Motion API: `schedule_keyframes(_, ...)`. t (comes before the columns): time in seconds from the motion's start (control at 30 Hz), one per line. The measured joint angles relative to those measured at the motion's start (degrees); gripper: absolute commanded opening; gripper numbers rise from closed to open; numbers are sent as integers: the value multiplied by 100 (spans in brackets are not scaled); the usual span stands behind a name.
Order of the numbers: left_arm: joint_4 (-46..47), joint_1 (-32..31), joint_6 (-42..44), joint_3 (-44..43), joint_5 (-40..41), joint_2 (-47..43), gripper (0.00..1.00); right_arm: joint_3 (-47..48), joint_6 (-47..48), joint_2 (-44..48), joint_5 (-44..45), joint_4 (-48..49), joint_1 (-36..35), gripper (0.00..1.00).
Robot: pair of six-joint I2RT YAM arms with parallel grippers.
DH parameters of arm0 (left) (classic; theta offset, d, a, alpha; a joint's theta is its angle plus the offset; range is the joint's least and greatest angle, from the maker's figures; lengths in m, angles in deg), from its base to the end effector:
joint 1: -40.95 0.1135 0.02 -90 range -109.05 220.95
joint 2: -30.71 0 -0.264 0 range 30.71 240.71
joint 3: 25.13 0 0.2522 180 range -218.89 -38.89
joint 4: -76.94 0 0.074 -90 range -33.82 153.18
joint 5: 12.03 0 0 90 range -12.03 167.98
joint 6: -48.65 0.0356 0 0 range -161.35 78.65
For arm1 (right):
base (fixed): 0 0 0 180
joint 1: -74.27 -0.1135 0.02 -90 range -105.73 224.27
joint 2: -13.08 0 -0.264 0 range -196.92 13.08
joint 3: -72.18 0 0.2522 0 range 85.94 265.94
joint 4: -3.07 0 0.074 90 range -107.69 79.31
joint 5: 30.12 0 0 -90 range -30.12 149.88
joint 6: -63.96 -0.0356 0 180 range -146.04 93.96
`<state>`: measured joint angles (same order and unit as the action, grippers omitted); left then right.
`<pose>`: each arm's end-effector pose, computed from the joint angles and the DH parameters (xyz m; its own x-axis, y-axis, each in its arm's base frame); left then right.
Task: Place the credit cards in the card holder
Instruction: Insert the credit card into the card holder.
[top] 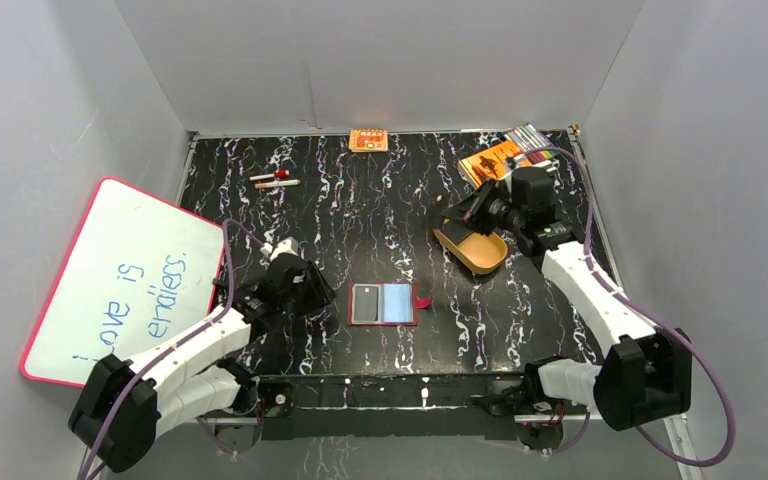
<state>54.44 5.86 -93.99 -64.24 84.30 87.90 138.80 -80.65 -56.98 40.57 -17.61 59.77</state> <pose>0.1657 -0.1116 0.1860 -0.7227 -0.4578 -0.5179 -0.1179 0.8199 -0.5602 0.2681 0.0815 0.3026 -0.6600 0.6240 -0.4184 0.0165 0.5688 0.8223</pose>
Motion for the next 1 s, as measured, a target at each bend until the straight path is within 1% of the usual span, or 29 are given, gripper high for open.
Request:
schedule_keyframes(0.07, 249, 0, 111, -2, -284, 0, 47, -44, 439, 136, -81, -254, -306, 0)
schedule_keyframes(0.17, 726, 0, 208, -2, -800, 31, 47, -411, 964, 339, -210, -544, -673, 0)
schedule_keyframes(0.33, 1386, -17, 280, -98, -1338, 461, 46, -1213, 1272, 197, -378, -734, -1069, 0)
schedule_keyframes(0.5, 1611, -28, 273, -181, -1467, 1025, 44, -1436, 1307, -122, -535, -750, -1453, 0)
schedule_keyframes(0.63, 1644, -28, 240, -184, -1471, 1375, 42, -1436, 1335, -234, -575, -717, -1519, 0)
schedule_keyframes(1.0, 1880, -28, 103, -170, -1464, 1646, 41, -1436, 1460, -507, -501, -857, -1521, 0)
